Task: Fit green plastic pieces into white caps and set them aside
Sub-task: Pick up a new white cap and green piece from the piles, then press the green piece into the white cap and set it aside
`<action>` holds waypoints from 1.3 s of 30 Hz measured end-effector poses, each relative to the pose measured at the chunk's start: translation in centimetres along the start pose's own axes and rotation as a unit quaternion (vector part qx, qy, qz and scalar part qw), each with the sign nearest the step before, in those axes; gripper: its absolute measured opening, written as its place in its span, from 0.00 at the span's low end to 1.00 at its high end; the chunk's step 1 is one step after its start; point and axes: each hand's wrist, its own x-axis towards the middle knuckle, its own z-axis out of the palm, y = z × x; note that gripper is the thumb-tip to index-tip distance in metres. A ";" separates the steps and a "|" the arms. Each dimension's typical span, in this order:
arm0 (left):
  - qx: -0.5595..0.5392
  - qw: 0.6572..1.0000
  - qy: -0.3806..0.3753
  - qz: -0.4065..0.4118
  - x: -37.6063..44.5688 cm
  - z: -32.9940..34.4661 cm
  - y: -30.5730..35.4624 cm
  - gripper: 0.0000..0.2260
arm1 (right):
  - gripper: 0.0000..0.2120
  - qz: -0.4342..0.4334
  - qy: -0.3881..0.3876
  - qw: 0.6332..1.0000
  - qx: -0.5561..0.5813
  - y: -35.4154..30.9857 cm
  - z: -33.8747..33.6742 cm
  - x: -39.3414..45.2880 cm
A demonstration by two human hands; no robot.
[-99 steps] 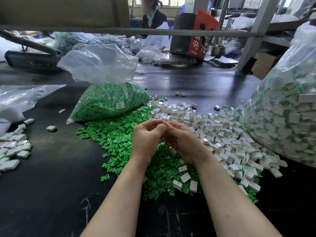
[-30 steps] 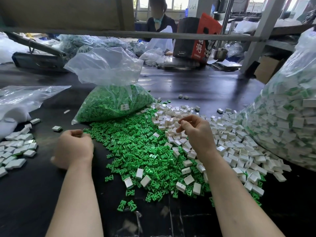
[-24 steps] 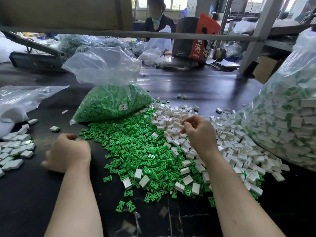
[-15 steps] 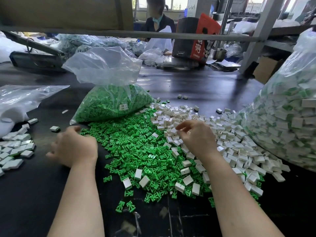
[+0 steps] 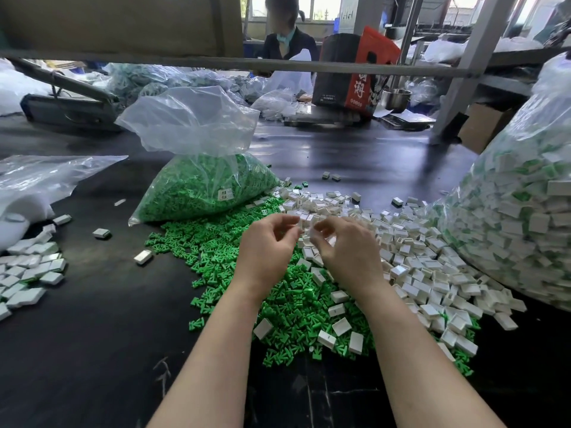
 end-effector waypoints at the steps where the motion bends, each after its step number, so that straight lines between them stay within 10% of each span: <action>1: -0.051 0.998 -0.025 -0.015 0.0 0.3 0.2 0.11 | 0.08 -0.007 0.019 0.999 0.045 -0.5 -0.1 0.0; 10: -0.310 0.945 0.007 -0.106 0.1 0.1 0.0 0.12 | 0.14 -0.007 0.008 0.971 0.239 -2.3 -0.2 0.0; 19: -0.322 0.934 0.108 -0.113 0.9 -1.4 -1.4 0.09 | 0.19 -0.076 -0.200 0.973 -0.083 -3.0 1.3 -0.2; 39: -0.312 0.941 0.069 -0.114 0.5 -0.8 -0.5 0.13 | 0.09 -0.054 -0.099 0.993 -0.017 -3.3 1.2 -0.4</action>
